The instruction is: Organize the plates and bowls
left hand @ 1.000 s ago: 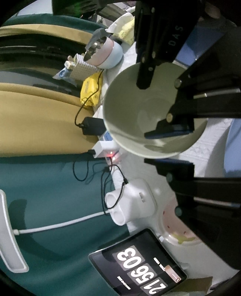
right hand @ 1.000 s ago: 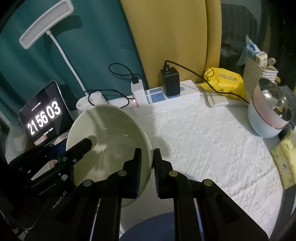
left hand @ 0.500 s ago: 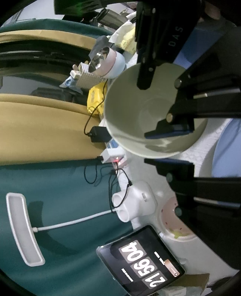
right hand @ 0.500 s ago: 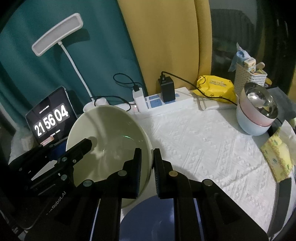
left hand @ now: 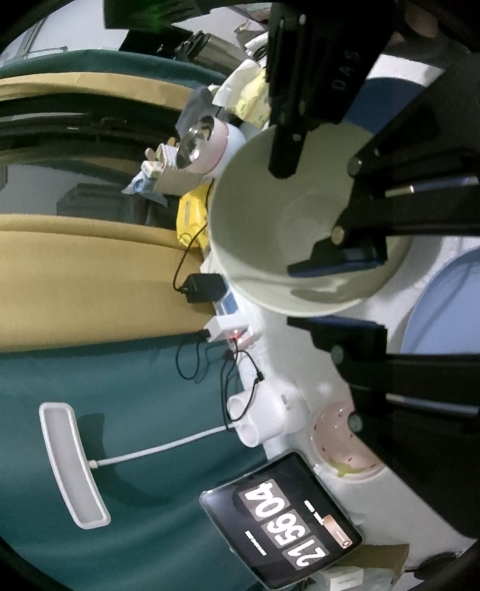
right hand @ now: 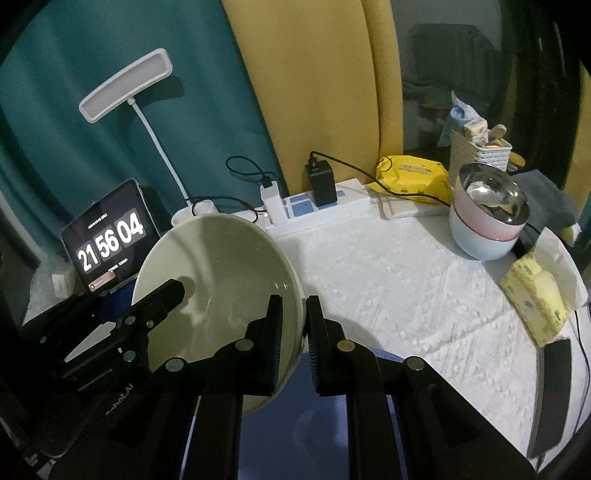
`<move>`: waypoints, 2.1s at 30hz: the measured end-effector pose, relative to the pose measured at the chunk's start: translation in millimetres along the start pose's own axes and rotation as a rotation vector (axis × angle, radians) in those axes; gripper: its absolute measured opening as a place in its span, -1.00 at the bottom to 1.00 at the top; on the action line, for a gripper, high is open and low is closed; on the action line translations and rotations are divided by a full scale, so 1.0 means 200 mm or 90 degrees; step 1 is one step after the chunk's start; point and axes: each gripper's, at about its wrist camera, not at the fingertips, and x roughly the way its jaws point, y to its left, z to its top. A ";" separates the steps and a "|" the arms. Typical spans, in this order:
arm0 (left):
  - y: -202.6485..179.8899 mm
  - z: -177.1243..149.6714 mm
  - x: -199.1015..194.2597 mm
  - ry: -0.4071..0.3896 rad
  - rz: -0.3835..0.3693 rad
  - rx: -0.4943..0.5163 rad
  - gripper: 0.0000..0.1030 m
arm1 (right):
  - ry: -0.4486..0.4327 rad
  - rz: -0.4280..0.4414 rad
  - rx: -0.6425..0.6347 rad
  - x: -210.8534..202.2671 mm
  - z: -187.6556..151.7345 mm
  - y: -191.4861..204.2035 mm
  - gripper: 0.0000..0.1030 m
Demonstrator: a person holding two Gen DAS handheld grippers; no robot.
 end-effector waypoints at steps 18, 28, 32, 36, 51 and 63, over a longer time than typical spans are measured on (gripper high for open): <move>-0.24 -0.08 -0.08 0.003 -0.018 0.027 -0.62 | -0.015 -0.020 0.022 -0.18 -0.14 -0.15 -0.72; -0.37 -0.15 -0.06 0.018 -0.029 0.039 -0.62 | -0.010 -0.033 0.036 -0.22 -0.23 -0.25 -0.72; -0.41 -0.18 -0.05 0.025 -0.033 0.044 -0.61 | -0.005 -0.037 0.043 -0.22 -0.27 -0.30 -0.72; -0.45 -0.21 -0.03 0.036 -0.035 0.044 -0.62 | 0.003 -0.039 0.047 -0.21 -0.31 -0.33 -0.72; -0.49 -0.32 0.05 0.069 -0.034 0.045 -0.62 | 0.028 -0.038 0.058 -0.14 -0.40 -0.37 -0.72; -0.47 -0.38 0.09 0.087 -0.034 0.042 -0.61 | 0.039 -0.040 0.060 -0.10 -0.42 -0.37 -0.72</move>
